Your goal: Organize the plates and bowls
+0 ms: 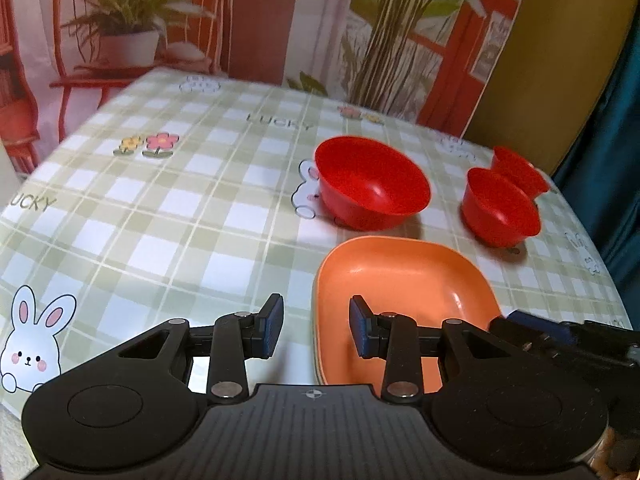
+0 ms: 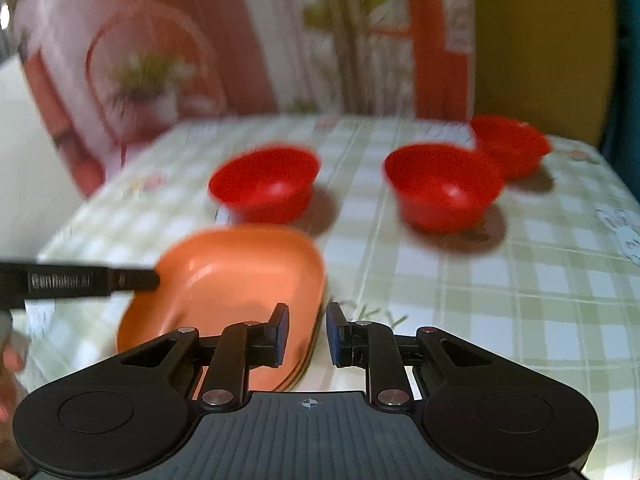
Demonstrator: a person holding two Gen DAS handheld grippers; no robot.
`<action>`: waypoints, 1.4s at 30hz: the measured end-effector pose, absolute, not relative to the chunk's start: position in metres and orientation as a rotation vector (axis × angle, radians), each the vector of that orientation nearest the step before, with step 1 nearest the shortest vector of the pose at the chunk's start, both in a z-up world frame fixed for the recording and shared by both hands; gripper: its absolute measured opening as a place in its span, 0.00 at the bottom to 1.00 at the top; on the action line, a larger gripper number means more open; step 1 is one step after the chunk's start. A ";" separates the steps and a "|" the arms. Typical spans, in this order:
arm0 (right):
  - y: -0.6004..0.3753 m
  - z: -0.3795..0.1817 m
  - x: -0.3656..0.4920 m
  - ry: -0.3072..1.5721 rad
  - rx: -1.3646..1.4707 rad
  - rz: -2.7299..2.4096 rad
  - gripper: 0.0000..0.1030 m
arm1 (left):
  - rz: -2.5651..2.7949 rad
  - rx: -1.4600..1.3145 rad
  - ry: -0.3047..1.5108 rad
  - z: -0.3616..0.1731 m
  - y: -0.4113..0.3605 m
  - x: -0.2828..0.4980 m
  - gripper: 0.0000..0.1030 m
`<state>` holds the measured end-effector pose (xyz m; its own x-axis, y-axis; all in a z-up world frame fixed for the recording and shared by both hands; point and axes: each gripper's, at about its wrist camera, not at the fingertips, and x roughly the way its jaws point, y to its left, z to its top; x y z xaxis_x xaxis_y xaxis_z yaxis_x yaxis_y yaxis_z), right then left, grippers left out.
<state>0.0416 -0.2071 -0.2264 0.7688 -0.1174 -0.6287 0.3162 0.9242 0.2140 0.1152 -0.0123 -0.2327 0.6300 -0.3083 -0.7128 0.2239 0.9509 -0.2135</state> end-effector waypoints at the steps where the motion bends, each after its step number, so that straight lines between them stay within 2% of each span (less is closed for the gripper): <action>1: -0.210 -0.226 0.037 0.639 0.331 -0.250 0.19 | -0.311 -0.110 0.824 -0.231 -0.013 0.113 0.37; 15: -0.229 -0.199 0.018 0.515 0.299 -0.333 0.19 | -0.336 -0.092 0.774 -0.218 -0.015 0.101 0.37; 26: -0.305 -0.127 0.007 0.317 0.273 -0.424 0.19 | -0.428 -0.125 0.617 -0.139 -0.049 0.117 0.38; 30: -0.334 -0.112 0.004 0.264 0.250 -0.456 0.19 | -0.446 -0.131 0.584 -0.125 -0.068 0.125 0.40; 34: -0.361 -0.108 0.003 0.233 0.239 -0.478 0.19 | -0.434 -0.138 0.561 -0.118 -0.083 0.136 0.41; 42: -0.413 -0.124 0.006 0.249 0.244 -0.512 0.19 | -0.435 -0.114 0.565 -0.121 -0.122 0.159 0.51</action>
<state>0.0059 -0.4131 -0.1242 0.8433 -0.4501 -0.2939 0.5089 0.8445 0.1670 0.1592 -0.1221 -0.1211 0.7566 -0.4291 -0.4933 0.3674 0.9032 -0.2220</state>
